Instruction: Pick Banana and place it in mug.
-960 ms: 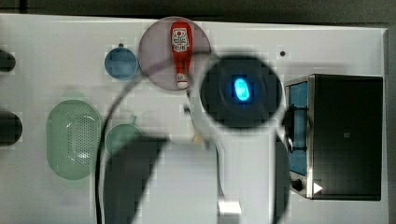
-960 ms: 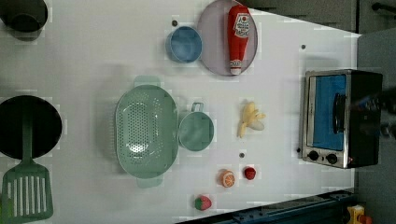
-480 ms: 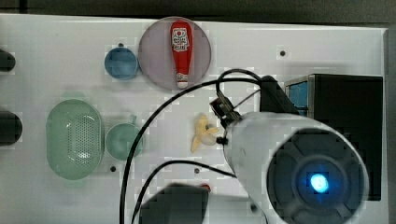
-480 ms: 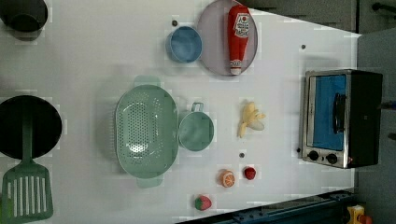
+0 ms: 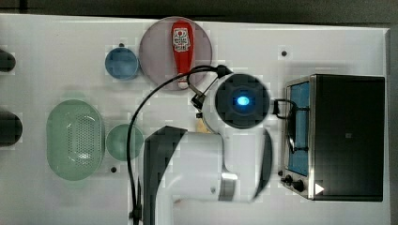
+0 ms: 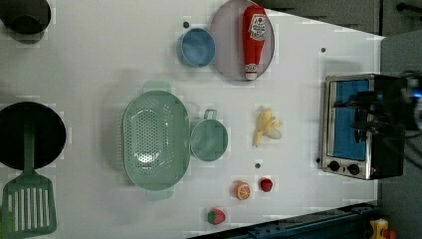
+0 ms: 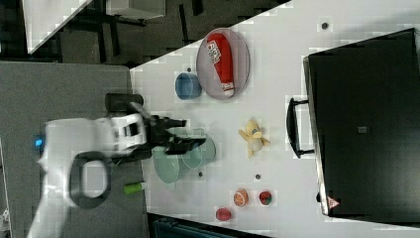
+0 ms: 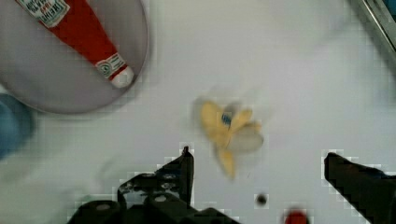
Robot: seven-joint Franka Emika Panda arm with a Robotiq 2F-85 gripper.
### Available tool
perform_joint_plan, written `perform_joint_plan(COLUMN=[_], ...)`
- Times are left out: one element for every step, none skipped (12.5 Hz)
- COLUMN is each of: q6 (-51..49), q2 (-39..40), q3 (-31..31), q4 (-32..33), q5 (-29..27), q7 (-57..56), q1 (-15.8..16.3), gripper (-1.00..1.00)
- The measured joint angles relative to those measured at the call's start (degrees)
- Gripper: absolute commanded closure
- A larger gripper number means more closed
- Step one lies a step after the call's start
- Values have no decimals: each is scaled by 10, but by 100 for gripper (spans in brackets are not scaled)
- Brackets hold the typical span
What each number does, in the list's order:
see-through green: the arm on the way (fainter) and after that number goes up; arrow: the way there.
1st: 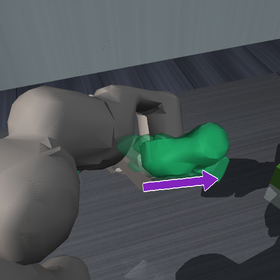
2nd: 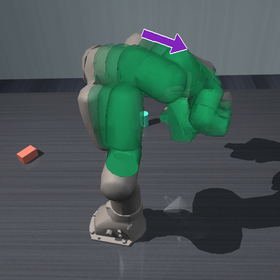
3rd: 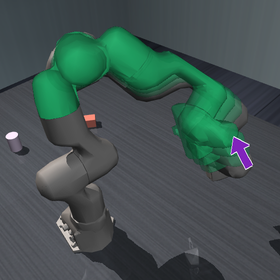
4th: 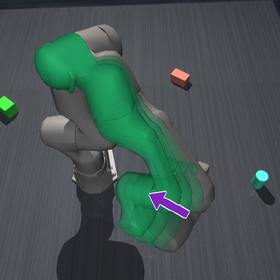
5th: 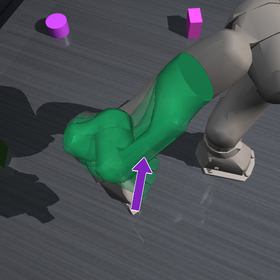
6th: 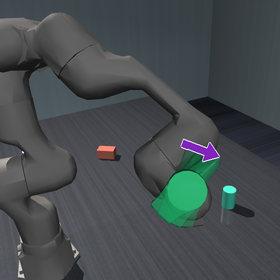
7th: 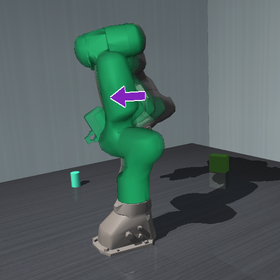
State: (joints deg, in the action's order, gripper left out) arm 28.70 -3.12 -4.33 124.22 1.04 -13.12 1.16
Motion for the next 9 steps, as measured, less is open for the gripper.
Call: perform_joint_plan(q6=[38, 76, 112, 137, 159, 172, 182, 186, 190], q2=[21, 38, 57, 78, 101, 118, 141, 161, 177], q3=[2, 4, 3, 3, 3, 0, 0, 0, -2], q4=[24, 48, 71, 84, 100, 106, 102, 95, 92], q5=[-3, -11, -10, -9, -7, -9, -12, -17, -13], q7=[-42, -82, -118, -155, -195, -219, -238, -256, -260], q1=[-1, -3, -3, -3, -2, 0, 0, 0, -1], gripper=[-100, -100, -100, -100, -100, -100, -100, -100, -100])
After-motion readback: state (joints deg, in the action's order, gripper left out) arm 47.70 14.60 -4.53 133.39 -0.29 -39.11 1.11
